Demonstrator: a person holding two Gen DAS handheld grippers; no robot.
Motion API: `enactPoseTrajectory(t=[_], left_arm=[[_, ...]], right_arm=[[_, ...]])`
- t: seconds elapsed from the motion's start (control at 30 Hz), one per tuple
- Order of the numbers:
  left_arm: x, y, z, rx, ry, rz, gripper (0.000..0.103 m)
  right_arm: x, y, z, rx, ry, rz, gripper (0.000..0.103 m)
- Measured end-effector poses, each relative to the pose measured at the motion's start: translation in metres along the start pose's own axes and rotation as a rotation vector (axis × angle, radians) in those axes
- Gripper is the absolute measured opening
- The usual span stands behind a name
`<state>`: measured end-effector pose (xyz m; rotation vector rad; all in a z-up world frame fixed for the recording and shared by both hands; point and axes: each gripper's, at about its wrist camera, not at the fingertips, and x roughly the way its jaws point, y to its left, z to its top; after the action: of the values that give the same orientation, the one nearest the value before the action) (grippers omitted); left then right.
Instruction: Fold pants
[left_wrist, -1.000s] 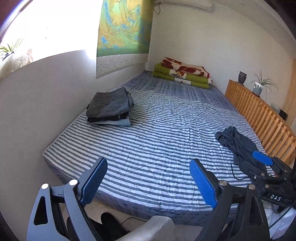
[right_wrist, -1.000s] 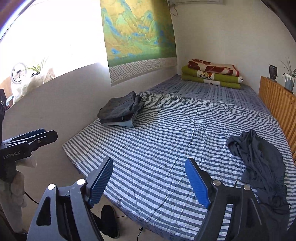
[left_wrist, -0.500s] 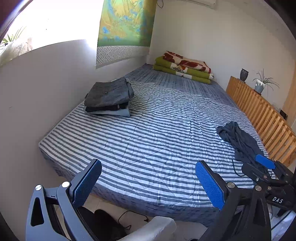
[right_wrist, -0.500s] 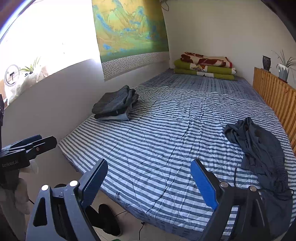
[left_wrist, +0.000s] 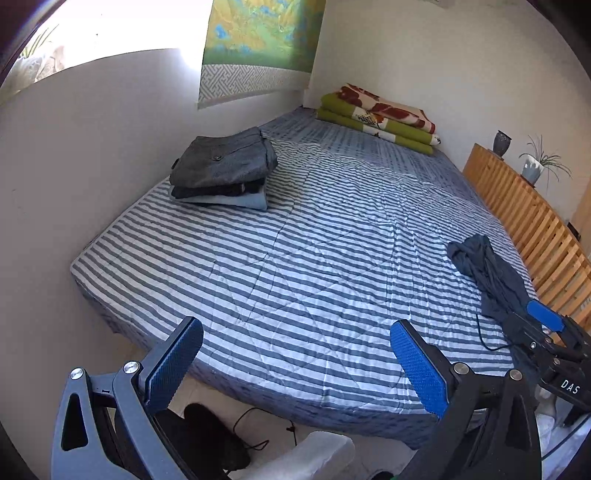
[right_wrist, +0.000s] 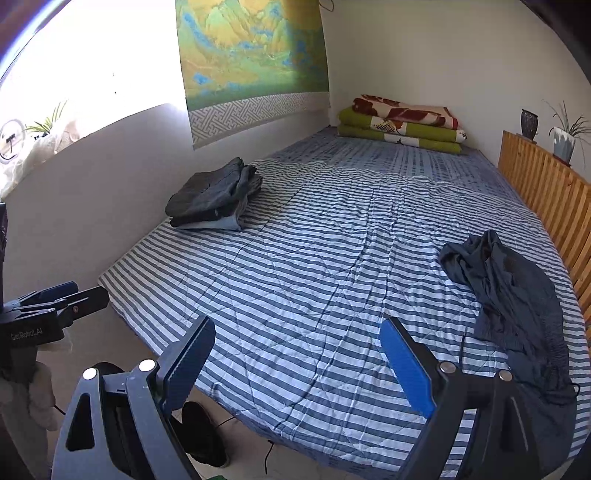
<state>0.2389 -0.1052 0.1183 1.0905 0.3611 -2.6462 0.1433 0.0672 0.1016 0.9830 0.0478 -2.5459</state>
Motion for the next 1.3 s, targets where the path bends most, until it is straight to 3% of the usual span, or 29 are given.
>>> enactPoseTrajectory(t=[0.57, 1.3], left_arm=[[0.006, -0.009, 0.016, 0.003, -0.021, 0.018, 0.103], [0.015, -0.021, 0.008, 0.028, 0.001, -0.001, 0.103]], right_arm=[[0.005, -0.011, 0.009, 0.014, -0.004, 0.007, 0.089], [0.000, -0.016, -0.003, 0.020, 0.005, -0.024, 0.089]])
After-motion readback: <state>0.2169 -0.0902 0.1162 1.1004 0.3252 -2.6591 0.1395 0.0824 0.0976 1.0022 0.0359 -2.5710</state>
